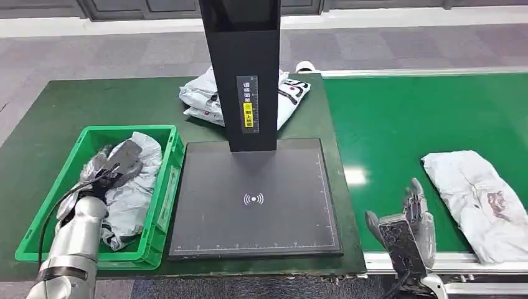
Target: Moved the parcel from conveyor to table for the left to box.
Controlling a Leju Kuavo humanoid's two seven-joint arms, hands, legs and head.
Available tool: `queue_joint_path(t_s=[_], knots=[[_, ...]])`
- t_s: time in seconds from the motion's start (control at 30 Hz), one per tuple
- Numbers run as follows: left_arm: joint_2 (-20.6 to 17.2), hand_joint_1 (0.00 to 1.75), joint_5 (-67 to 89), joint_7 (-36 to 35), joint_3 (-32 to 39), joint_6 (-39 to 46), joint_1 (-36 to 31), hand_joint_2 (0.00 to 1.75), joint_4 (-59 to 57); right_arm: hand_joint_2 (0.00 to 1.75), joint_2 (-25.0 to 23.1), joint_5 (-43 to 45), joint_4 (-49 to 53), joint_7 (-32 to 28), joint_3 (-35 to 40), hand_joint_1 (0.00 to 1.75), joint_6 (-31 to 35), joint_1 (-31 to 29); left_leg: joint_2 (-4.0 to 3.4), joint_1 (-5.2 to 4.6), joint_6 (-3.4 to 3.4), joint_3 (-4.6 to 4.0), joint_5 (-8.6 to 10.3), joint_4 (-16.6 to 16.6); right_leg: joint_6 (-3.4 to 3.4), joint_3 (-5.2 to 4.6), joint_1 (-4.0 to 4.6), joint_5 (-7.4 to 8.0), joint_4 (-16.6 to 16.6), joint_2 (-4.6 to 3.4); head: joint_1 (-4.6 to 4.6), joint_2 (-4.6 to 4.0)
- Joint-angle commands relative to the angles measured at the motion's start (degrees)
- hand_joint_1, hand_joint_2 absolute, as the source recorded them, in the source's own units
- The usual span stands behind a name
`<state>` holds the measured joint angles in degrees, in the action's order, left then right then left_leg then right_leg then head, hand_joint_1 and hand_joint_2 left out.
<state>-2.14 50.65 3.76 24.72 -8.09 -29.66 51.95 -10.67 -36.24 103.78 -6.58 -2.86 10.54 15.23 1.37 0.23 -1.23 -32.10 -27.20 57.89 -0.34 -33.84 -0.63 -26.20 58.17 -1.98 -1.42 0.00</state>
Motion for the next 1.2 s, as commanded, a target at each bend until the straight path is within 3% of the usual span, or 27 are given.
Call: queue_joint_path(t_s=[0.03, 0.13, 0.2, 0.3, 0.43, 0.53, 1.17, 1.2], knots=[[0.92, 0.00, -15.99, 6.18, 5.49, -11.05, -2.76, 0.00, -3.50, 1.75, 1.91, 1.17, -4.00, -0.20, -1.51, 0.00, 0.54, -0.59, 0.00, 0.08, 0.03, 0.01, 0.06, -0.09, 0.01, 0.10, 0.10, 0.06, -0.18, 0.26, 0.00, -0.02], [0.92, 0.00, -15.99, 6.18, 5.49, -11.05, -2.76, 0.00, -3.50, 1.75, 1.91, 1.17, -4.00, -0.20, -1.51, 0.00, 0.54, -0.59, -0.02, 0.06, 0.01, 0.01, 0.01, -0.03, 0.01, 0.06, 0.06, 0.02, -0.08, 0.09, 0.00, 0.00], [1.13, 0.00, -25.25, 7.06, 5.71, -16.44, -1.39, 0.00, -1.24, 1.75, 2.34, 1.51, -4.38, -0.32, -1.00, 0.00, 0.71, -0.85, 0.02, 0.07, 0.01, -0.01, 0.02, -0.02, 0.01, 0.06, 0.07, 0.02, -0.08, 0.16, 0.00, -0.02], [1.26, 0.00, -31.42, 6.68, 3.67, -17.59, 2.04, 0.00, 3.84, 1.75, 2.59, 1.66, -5.18, -0.44, -0.43, 0.00, 0.98, -1.17, -0.11, 0.09, 0.04, 0.04, 0.05, -0.11, 0.03, 0.11, 0.11, 0.09, -0.22, 0.15, 0.00, 0.00], [1.70, 0.00, -33.26, 4.28, 1.10, -13.84, 5.63, 0.00, 10.04, 1.75, 2.75, 1.46, -5.13, -0.59, -0.05, 0.00, 1.32, -0.66, -0.11, 0.03, 0.03, 0.00, 0.00, -0.06, 0.02, 0.05, 0.04, 0.03, -0.10, 0.04, 0.00, 0.00], [2.09, 0.00, -33.70, 4.03, -0.04, -6.47, 6.70, 0.00, 13.24, 1.75, 3.06, 1.60, -5.56, -0.64, 0.16, 0.00, 1.48, -0.38, -0.03, 0.08, 0.04, -0.01, 0.03, -0.11, 0.03, 0.12, 0.11, 0.04, -0.21, 0.23, 0.00, -0.02], [2.22, 0.00, -33.87, 3.57, -0.69, -5.85, 7.00, 0.00, 14.35, 1.75, 3.07, 1.64, -5.75, -0.66, 0.10, 0.00, 1.50, -0.46, 0.01, 0.05, 0.03, -0.03, 0.01, -0.05, 0.02, 0.06, 0.07, 0.01, -0.11, 0.21, 0.00, -0.02], [2.68, 0.00, -32.93, 4.72, -1.01, -1.30, 7.49, 0.00, 15.88, 1.75, 3.24, 1.72, -5.99, -0.44, 0.08, 0.00, 1.06, -0.70, 0.01, 0.06, 0.04, -0.02, 0.04, -0.11, 0.03, 0.09, 0.09, 0.03, -0.19, 0.28, 0.02, 0.00]])
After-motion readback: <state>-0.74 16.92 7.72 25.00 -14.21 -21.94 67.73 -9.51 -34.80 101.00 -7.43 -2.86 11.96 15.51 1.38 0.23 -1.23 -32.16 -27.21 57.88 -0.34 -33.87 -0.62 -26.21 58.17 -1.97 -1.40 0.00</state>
